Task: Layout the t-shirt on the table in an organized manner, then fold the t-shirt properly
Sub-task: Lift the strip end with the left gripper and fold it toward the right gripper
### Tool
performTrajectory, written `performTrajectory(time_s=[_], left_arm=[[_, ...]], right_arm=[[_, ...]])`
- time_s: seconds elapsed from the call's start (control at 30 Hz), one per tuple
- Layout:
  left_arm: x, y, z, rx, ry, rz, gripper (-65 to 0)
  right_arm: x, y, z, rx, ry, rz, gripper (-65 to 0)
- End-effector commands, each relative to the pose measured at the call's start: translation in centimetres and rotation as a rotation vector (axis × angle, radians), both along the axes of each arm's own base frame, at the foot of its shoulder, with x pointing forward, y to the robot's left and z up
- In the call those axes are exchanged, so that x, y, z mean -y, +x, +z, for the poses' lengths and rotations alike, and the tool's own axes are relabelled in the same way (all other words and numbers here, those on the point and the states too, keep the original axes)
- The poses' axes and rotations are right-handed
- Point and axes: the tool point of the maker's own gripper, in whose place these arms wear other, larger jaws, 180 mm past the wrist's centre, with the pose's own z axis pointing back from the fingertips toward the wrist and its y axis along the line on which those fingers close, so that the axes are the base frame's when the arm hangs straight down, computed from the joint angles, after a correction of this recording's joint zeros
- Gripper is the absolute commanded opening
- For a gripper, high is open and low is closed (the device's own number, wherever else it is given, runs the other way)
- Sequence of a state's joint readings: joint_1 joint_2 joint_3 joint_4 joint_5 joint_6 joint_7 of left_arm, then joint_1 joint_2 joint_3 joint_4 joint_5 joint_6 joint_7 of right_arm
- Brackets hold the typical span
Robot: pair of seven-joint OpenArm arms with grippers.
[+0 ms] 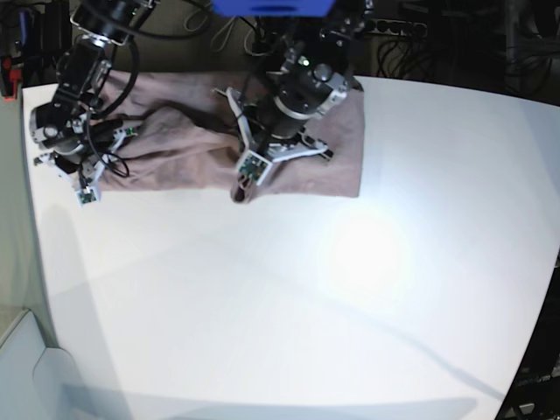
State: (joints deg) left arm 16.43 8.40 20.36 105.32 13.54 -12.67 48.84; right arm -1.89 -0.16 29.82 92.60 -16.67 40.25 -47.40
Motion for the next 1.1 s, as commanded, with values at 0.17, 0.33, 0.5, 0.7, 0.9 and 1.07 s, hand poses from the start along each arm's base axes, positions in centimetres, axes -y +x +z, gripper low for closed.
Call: performTrajectory(time_s=[0.17, 0.33, 0.5, 0.7, 0.9, 1.07], left_arm=[[0.9, 0.5, -0.4, 0.001, -0.013, -0.015, -65.0], [1.0, 0.4, -1.6, -0.029, 0.007, -0.025, -65.0], [1.0, 0.4, -1.7, -0.030, 0.008, -0.028, -64.9], [0.9, 0.6, -1.4, -0.021, 0.012, -0.025, -60.4], [0.7, 0.3, -1.4, -0.050, 0.023, -0.024, -15.2], [1.4, 1.2, 2.8, 0.011, -0.119, -0.004, -1.6]], right_arm=[[0.3, 0.4, 0.6, 0.016, -0.012, -0.003, -40.7], [0.0, 0.6, 0.6, 0.016, -0.010, 0.005, -40.7], [-0.8, 0.7, 0.4, 0.010, -0.008, 0.032, -40.7], [-0.8, 0.8, 0.5, 0.013, -0.008, 0.032, -40.7], [-0.8, 1.0, 0.5, 0.016, -0.008, 0.034, -40.7], [-1.4, 1.2, 0.5, 0.016, -0.006, 0.052, -40.7]])
